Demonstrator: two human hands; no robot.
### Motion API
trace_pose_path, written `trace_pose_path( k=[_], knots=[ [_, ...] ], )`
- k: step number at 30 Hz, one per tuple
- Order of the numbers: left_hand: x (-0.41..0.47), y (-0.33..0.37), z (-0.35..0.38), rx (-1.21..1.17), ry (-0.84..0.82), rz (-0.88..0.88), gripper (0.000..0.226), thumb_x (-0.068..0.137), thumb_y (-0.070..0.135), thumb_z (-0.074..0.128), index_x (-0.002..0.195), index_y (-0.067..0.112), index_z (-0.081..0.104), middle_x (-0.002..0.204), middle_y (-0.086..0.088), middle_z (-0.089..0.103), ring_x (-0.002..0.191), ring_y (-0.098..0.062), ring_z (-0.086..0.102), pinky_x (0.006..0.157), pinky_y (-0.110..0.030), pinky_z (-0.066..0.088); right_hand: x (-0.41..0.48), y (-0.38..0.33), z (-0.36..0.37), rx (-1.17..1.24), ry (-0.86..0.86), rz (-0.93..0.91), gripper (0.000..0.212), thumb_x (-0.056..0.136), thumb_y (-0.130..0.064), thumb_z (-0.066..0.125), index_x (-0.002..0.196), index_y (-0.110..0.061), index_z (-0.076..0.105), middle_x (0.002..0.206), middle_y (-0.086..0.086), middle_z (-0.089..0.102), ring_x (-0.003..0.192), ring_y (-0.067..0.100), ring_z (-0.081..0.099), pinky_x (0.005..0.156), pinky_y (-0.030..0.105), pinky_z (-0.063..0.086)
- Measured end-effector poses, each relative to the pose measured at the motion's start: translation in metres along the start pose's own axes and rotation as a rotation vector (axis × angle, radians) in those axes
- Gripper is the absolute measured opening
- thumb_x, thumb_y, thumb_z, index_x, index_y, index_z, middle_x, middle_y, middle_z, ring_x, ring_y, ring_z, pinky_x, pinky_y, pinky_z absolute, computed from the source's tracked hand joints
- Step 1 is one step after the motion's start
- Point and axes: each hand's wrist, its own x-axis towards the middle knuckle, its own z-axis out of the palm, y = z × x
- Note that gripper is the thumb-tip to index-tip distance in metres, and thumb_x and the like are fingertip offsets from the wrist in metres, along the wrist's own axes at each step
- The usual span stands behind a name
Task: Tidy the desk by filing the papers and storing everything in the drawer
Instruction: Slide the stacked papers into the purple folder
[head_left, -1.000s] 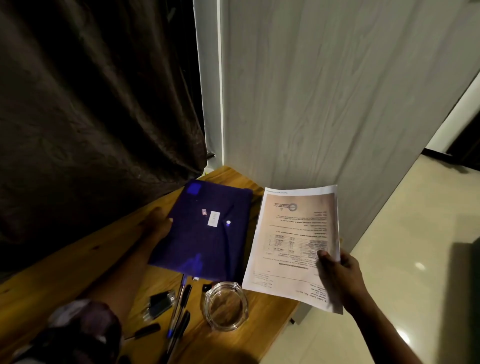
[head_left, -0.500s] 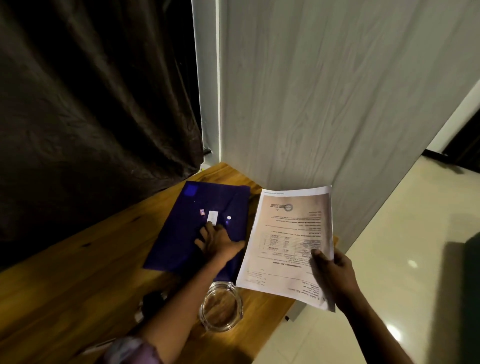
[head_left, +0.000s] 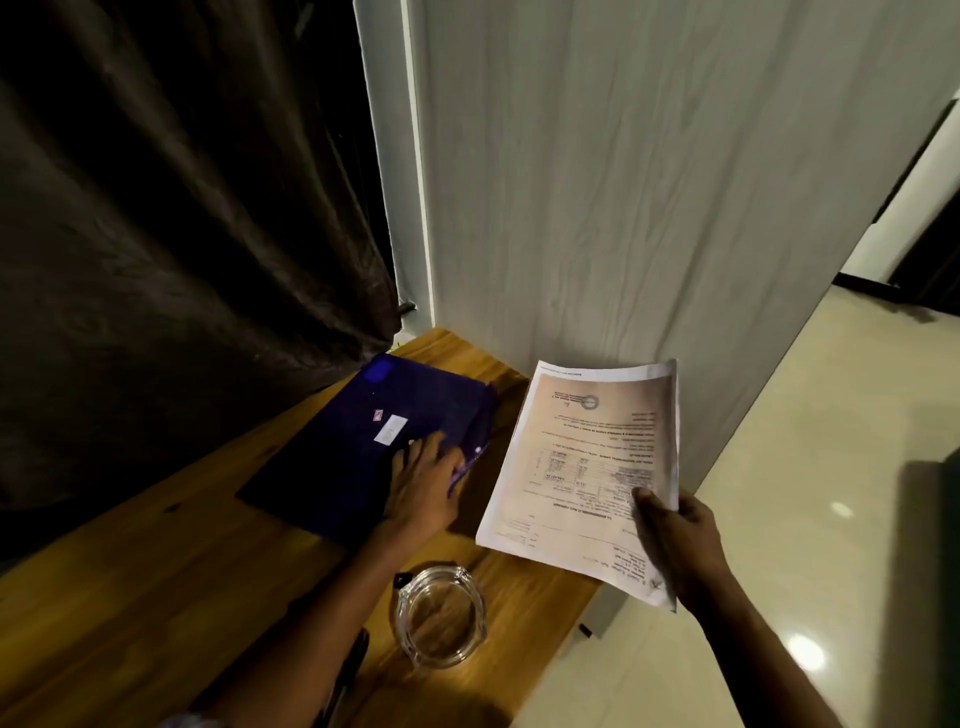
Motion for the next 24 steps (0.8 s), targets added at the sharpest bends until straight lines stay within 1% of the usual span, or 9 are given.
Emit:
trace_pose_path(
  k=[2,4,6,8,10,15,18,21,24],
  knots=[
    [-0.009,-0.004,0.014,-0.010,-0.050,0.002,0.022,0.087,0.038,0.062,0.109,0.032,0.061,0.156,-0.002,0.028,0.145,-0.024,0.021,0.119,-0.049,0.012,-0.001,0.000,0.001,-0.014,-0.013,0.000,0.009,0.096,-0.012,0.058,0.098,-0.014,0.067,0.093,0.012,0.075,0.080,0.030,0.073,0.078,0.043,0.059],
    [-0.014,-0.003,0.025,-0.113,-0.066,-0.067,0.026,0.094,0.047,0.052,0.105,0.031,0.070,0.160,-0.001,0.024,0.149,-0.022,0.012,0.119,-0.053,0.000,-0.002,-0.003,0.002,-0.017,-0.032,0.004,0.010,0.096,-0.011,0.057,0.097,-0.015,0.066,0.091,0.008,0.076,0.076,0.025,0.074,0.073,0.040,0.060],
    [-0.015,0.002,0.029,-0.211,-0.037,-0.169,0.034,0.098,0.047,0.046,0.101,0.027,0.074,0.160,0.001,0.026,0.150,-0.021,0.011,0.119,-0.054,-0.003,-0.005,-0.005,0.004,-0.035,-0.063,0.008,0.012,0.096,-0.010,0.056,0.101,-0.014,0.067,0.089,0.004,0.076,0.073,0.021,0.074,0.066,0.034,0.059],
    [-0.016,0.004,0.032,-0.201,0.036,-0.236,0.029,0.097,0.041,0.050,0.097,0.024,0.073,0.160,-0.001,0.027,0.149,-0.022,0.014,0.120,-0.054,0.002,-0.007,-0.007,0.005,-0.096,-0.089,-0.001,0.013,0.095,-0.009,0.057,0.102,-0.013,0.067,0.085,0.000,0.077,0.069,0.017,0.074,0.058,0.028,0.056],
    [-0.017,0.003,0.035,-0.142,0.095,-0.302,0.017,0.090,0.038,0.060,0.096,0.025,0.068,0.161,-0.005,0.022,0.149,-0.026,0.014,0.120,-0.055,0.005,-0.010,-0.011,0.006,-0.178,-0.136,-0.017,0.014,0.092,-0.006,0.058,0.101,-0.012,0.068,0.084,0.002,0.077,0.068,0.017,0.074,0.056,0.029,0.057],
    [-0.015,0.005,0.033,-0.021,-0.013,-0.422,0.049,0.083,0.052,0.059,0.126,0.029,0.055,0.163,-0.012,0.008,0.150,-0.033,0.006,0.119,-0.059,0.006,-0.018,-0.022,0.011,-0.249,-0.278,-0.037,0.018,0.086,-0.009,0.067,0.102,-0.017,0.068,0.086,-0.001,0.077,0.069,0.017,0.074,0.052,0.025,0.057],
    [-0.012,0.006,0.028,0.026,-0.083,-0.441,0.060,0.087,0.053,0.056,0.138,0.022,0.048,0.161,-0.014,0.017,0.149,-0.033,0.013,0.119,-0.058,0.013,-0.017,-0.024,0.016,-0.261,-0.295,-0.005,0.020,0.087,-0.012,0.068,0.107,-0.016,0.067,0.092,0.003,0.077,0.074,0.023,0.075,0.063,0.039,0.062],
    [-0.010,0.008,0.024,0.048,-0.078,-0.436,0.061,0.087,0.052,0.057,0.136,0.016,0.050,0.157,-0.011,0.027,0.144,-0.031,0.024,0.117,-0.052,0.023,-0.014,-0.025,0.023,-0.297,-0.309,0.020,0.025,0.087,-0.018,0.070,0.111,-0.019,0.064,0.095,0.000,0.077,0.075,0.020,0.074,0.059,0.031,0.059],
    [-0.009,0.008,0.021,0.051,-0.041,-0.415,0.056,0.089,0.045,0.059,0.135,0.013,0.050,0.150,-0.008,0.034,0.136,-0.028,0.034,0.111,-0.044,0.033,-0.010,-0.030,0.029,-0.324,-0.273,0.054,0.033,0.080,-0.030,0.079,0.109,-0.024,0.065,0.096,-0.005,0.076,0.074,0.013,0.073,0.053,0.022,0.055]
  ],
)
